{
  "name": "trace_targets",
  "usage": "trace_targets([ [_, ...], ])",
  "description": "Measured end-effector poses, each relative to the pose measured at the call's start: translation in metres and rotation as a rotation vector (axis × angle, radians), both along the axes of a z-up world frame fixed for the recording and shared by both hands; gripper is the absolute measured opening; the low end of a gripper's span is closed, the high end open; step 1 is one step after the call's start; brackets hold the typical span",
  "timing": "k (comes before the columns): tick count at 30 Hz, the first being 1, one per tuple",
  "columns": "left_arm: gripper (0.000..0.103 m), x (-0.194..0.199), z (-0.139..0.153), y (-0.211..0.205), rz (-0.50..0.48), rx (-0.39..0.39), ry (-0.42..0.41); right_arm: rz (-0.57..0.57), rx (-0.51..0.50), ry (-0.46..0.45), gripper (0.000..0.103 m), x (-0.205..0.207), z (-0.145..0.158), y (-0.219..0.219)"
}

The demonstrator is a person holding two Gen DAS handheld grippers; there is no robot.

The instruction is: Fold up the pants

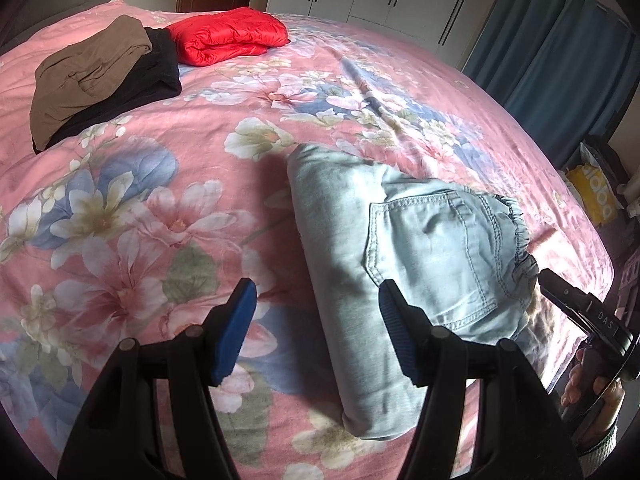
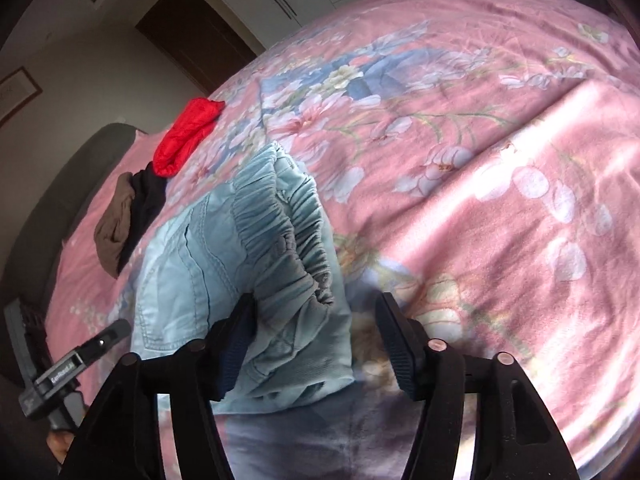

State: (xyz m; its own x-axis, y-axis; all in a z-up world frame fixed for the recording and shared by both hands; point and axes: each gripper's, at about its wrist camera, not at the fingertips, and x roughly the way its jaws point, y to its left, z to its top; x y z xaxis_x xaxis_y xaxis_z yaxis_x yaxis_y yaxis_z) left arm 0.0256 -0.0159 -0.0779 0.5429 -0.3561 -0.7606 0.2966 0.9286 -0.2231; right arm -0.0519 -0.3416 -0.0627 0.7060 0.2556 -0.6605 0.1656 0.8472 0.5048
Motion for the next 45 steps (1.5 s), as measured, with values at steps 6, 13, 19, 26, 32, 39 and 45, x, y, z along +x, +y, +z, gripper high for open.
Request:
trace_targets([
  [6, 0.062, 0.007, 0.005, -0.013, -0.027, 0.009, -0.03, -0.088, -0.26, -0.122, 0.067, -0.02, 0.031, 0.019],
  [13, 0.05, 0.022, 0.007, -0.036, -0.092, 0.03, -0.065, 0.271, -0.308, -0.278, 0.061, -0.015, 0.044, 0.091],
  [19, 0.024, 0.048, -0.019, -0.055, -0.14, 0.108, -0.016, 0.51, -0.319, -0.231, 0.027, 0.003, 0.025, 0.145],
  [26, 0.016, 0.071, -0.027, -0.047, -0.103, 0.082, 0.019, 0.582, -0.358, -0.111, 0.027, -0.001, -0.004, 0.152],
  [32, 0.02, 0.042, -0.014, -0.038, -0.105, 0.081, 0.003, 0.526, -0.3, -0.186, 0.027, -0.009, 0.031, 0.121],
  [39, 0.036, -0.02, -0.027, -0.039, -0.178, 0.161, -0.023, 0.306, -0.387, -0.1, 0.027, 0.005, 0.024, 0.073],
  [45, 0.042, -0.037, -0.027, -0.026, -0.153, 0.134, -0.026, 0.352, -0.292, -0.062, 0.027, -0.001, 0.004, 0.061],
])
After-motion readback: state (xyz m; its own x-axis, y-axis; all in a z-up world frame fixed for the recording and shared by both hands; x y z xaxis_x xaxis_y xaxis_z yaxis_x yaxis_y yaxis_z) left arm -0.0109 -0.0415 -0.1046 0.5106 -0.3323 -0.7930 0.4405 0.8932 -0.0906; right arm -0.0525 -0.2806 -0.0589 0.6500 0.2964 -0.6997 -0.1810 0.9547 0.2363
